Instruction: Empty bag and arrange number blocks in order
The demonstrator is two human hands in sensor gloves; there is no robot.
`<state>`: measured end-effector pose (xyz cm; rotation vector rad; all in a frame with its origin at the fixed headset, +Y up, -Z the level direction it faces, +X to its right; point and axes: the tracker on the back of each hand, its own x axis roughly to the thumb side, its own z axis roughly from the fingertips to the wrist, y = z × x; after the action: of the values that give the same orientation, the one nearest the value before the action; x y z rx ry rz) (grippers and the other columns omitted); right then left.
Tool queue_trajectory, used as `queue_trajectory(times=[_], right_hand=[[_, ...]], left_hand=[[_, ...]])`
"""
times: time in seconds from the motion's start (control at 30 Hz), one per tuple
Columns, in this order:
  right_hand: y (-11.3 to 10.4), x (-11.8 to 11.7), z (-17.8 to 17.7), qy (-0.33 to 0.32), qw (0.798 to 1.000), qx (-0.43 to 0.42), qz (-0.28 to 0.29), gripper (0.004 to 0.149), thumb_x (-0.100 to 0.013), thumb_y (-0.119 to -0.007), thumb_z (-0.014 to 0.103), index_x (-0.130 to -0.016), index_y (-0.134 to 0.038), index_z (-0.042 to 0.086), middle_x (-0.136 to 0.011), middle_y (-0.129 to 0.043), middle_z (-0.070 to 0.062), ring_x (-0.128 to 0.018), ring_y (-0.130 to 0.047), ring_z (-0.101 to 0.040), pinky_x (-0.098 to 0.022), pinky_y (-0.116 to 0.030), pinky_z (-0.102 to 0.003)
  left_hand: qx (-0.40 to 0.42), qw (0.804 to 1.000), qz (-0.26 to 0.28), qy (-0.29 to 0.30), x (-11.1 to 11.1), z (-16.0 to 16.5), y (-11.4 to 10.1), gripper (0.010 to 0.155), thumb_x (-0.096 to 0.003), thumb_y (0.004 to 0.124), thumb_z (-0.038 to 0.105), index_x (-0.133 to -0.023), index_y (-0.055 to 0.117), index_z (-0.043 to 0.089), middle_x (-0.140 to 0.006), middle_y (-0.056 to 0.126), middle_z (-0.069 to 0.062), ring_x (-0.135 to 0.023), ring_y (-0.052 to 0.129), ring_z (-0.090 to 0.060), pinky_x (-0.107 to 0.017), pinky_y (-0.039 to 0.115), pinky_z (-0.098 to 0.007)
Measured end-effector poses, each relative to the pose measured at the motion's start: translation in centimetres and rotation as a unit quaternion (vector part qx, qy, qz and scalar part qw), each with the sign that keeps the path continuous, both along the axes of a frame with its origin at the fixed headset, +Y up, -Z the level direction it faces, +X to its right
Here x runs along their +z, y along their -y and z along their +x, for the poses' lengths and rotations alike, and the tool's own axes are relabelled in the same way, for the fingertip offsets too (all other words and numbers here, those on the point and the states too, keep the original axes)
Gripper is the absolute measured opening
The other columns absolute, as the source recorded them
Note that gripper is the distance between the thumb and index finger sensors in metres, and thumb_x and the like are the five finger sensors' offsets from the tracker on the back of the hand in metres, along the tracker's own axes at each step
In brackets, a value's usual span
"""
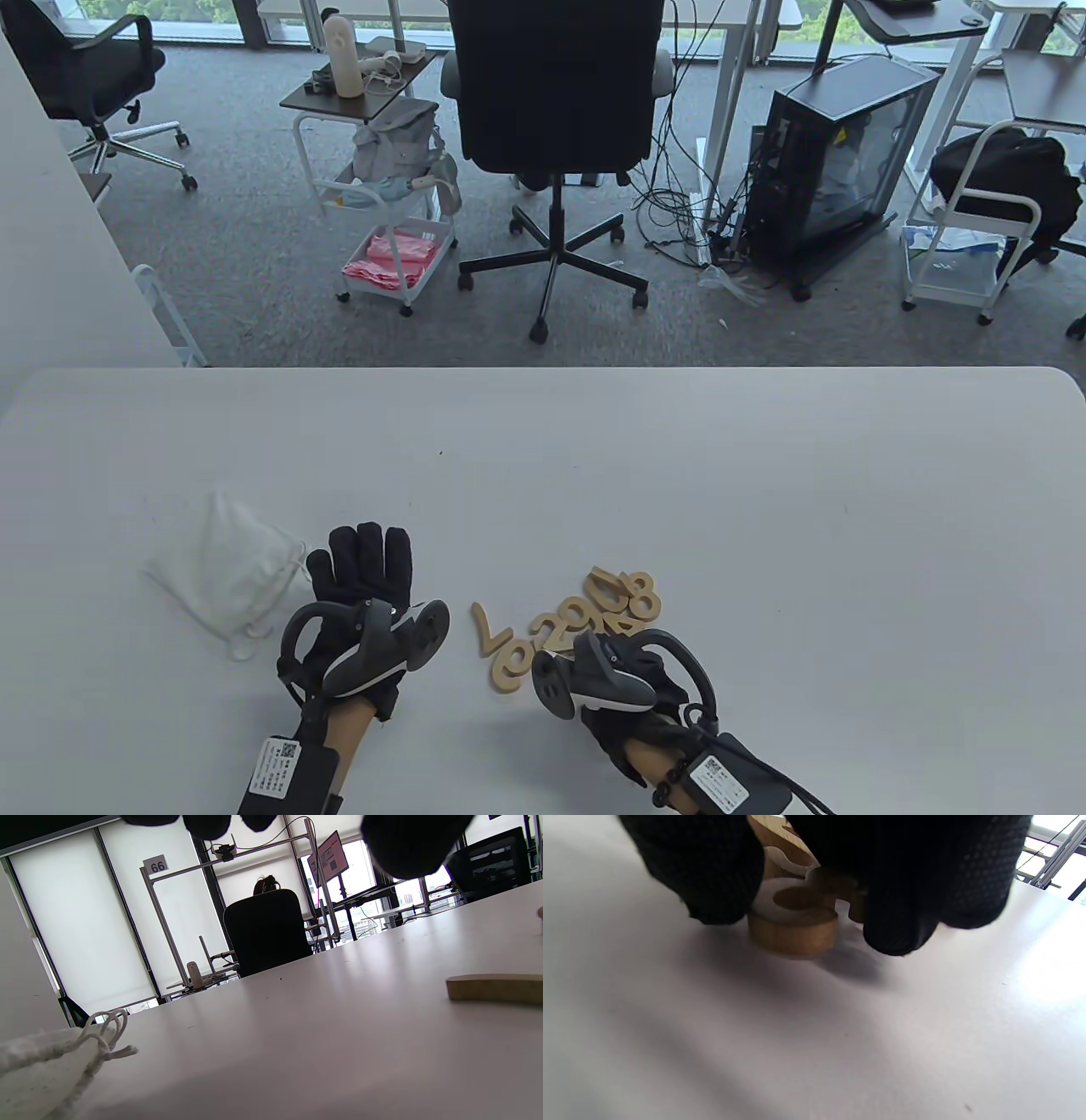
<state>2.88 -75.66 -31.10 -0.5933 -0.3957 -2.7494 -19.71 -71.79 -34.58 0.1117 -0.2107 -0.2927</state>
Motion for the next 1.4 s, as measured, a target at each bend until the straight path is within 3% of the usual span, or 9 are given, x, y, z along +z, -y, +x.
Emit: queue_trajectory(times=[0.13,0.33,0.67,0.9,1.23,1.4], right_hand=[[-0.6,-0.1,0.3,0.007,1.000,-0.011,-0.001,0.082,-0.046,-0.087,0.042,-0.104,-0.061,-0.009,-0.097,-0.071,-0.039,-0.065,-0.098,-0.043,-0.048,-0.089,-0.051],[-2.8,-0.8,0.4,-0.026,0.989,-0.094,0.114,0.067,-0.047,-0.084,0.041,-0.104,-0.067,0.009,-0.099,-0.079,-0.022,-0.074,-0.093,-0.045,-0.053,-0.085,-0.054],[-0.4,-3.0,-3.6,-0.080,0.994,-0.026,0.076,0.068,-0.046,-0.085,0.040,-0.105,-0.065,0.014,-0.103,-0.075,-0.023,-0.085,-0.082,-0.051,-0.062,-0.075,-0.062],[0.0,-2.8,-3.6,-0.093,0.990,-0.029,0.104,0.060,-0.045,-0.087,0.037,-0.100,-0.073,0.014,-0.099,-0.079,-0.021,-0.081,-0.086,-0.048,-0.061,-0.078,-0.059],[-0.3,-2.9,-3.1,-0.093,0.987,-0.055,0.119,0.052,-0.044,-0.089,0.037,-0.091,-0.082,0.017,-0.092,-0.086,-0.019,-0.074,-0.094,-0.043,-0.057,-0.084,-0.054],[-2.2,-2.4,-2.4,-0.087,0.981,-0.121,0.122,0.052,-0.043,-0.089,0.038,-0.090,-0.083,0.017,-0.091,-0.087,-0.019,-0.073,-0.095,-0.043,-0.055,-0.085,-0.054]], left_hand=[[-0.001,1.000,0.000,0.000,0.0,0.0,0.0,0.094,-0.0514,0.071,0.055,-0.114,0.033,-0.005,-0.112,0.033,-0.041,-0.099,0.042,-0.071,-0.063,0.038,-0.083],[0.005,1.000,0.003,-0.001,0.0,-0.1,-0.2,0.094,-0.0515,0.071,0.055,-0.113,0.033,-0.005,-0.112,0.033,-0.041,-0.099,0.042,-0.071,-0.063,0.038,-0.083],[0.005,1.000,0.002,0.001,0.1,0.0,-0.3,0.093,-0.0515,0.071,0.055,-0.114,0.034,-0.004,-0.112,0.033,-0.041,-0.099,0.042,-0.070,-0.063,0.038,-0.083],[0.007,1.000,0.006,0.000,0.2,0.0,-0.5,0.093,-0.0515,0.071,0.055,-0.113,0.034,-0.004,-0.112,0.034,-0.041,-0.099,0.043,-0.071,-0.063,0.038,-0.083],[0.009,1.000,0.005,-0.002,0.3,0.0,-0.6,0.093,-0.0515,0.071,0.055,-0.113,0.035,-0.004,-0.112,0.034,-0.041,-0.099,0.043,-0.071,-0.063,0.038,-0.083],[0.011,1.000,0.006,-0.003,0.3,-0.1,-0.5,0.093,-0.0514,0.072,0.055,-0.113,0.035,-0.004,-0.112,0.034,-0.041,-0.099,0.043,-0.071,-0.063,0.038,-0.083]])
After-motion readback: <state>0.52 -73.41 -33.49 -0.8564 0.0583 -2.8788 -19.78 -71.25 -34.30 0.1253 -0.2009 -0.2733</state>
